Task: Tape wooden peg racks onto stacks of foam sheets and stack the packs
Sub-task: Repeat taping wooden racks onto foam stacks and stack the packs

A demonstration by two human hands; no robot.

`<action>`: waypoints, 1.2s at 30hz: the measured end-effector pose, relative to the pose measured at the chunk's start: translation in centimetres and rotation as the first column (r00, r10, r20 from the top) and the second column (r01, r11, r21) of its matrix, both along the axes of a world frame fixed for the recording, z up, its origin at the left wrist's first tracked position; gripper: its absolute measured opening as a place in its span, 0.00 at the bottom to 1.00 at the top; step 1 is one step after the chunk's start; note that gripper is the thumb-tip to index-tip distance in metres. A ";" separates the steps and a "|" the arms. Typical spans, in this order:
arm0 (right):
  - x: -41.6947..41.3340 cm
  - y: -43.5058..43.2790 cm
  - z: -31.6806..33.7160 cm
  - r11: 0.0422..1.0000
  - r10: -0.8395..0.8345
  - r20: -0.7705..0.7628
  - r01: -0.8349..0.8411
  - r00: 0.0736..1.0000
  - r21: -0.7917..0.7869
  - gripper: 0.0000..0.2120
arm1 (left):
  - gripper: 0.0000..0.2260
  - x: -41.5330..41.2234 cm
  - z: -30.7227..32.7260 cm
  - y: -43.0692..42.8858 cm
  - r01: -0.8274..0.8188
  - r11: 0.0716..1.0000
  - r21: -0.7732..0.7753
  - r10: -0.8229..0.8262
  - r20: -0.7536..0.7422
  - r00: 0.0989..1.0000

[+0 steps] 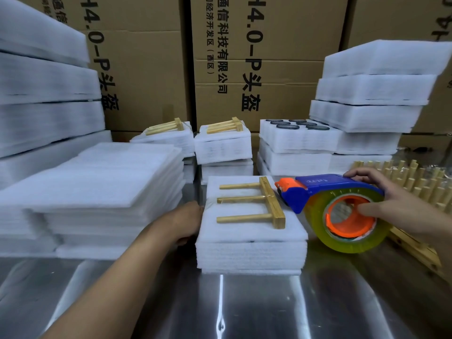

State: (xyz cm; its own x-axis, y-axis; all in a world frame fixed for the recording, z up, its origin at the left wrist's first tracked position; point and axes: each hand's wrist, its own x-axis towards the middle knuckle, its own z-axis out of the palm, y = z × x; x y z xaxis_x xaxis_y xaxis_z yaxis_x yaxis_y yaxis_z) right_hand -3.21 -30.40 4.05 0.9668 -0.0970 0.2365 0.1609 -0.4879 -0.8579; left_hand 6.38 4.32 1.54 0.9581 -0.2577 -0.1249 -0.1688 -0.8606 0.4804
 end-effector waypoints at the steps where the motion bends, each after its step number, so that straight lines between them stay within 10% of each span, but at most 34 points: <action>1: 0.0 0.0 0.0 1.000 0.002 -0.003 -0.002 1.000 -0.002 0.29 | 0.12 0.1 -0.1 0.0 -0.002 1.000 -0.004 0.002 0.000 1.000; 36: -0.2 0.4 0.1 1.000 -0.001 -0.015 0.002 1.000 0.016 0.29 | 0.11 1.3 -1.1 0.4 0.014 0.997 0.077 -0.013 -0.019 1.000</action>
State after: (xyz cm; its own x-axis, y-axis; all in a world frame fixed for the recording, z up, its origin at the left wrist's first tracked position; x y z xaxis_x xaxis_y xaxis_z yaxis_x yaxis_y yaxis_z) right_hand -3.39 -30.03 4.12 0.9700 -0.1020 0.2207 0.1475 -0.4746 -0.8678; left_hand 7.65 4.69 0.46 0.9520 -0.2593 -0.1624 -0.1723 -0.8930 0.4159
